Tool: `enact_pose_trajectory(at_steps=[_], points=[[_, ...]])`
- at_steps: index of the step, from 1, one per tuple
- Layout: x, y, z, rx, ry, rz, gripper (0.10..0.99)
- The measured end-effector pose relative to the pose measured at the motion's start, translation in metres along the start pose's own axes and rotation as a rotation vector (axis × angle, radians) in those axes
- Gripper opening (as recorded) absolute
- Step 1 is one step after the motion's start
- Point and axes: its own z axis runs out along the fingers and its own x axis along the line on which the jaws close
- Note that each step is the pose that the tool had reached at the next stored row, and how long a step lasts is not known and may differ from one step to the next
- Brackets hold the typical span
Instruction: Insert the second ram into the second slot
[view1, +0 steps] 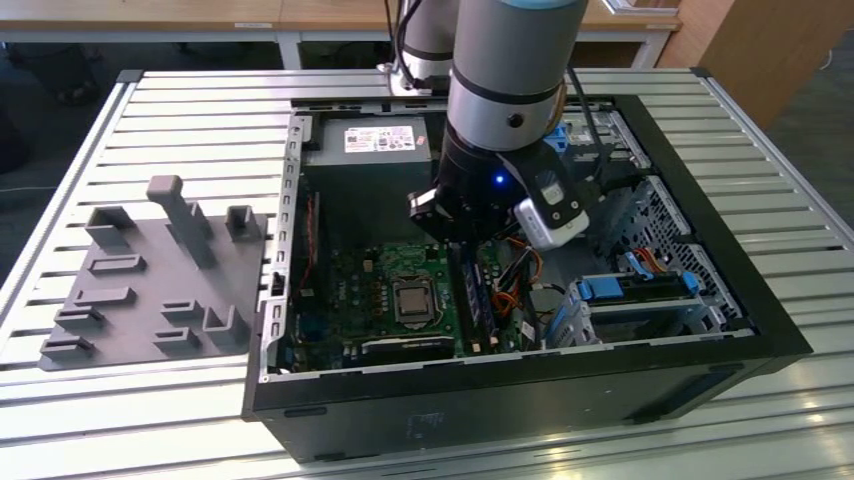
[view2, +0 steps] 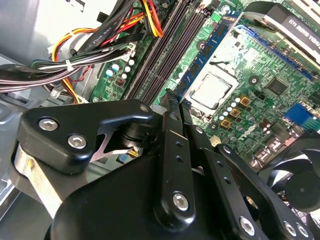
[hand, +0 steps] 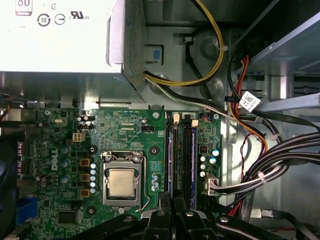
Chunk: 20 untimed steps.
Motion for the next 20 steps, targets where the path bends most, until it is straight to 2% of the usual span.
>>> enact_pose_trajectory(at_steps=[20], points=[[0.0, -0.0002, 0.0062, 0.0, 0.0, 0.0, 0.137]])
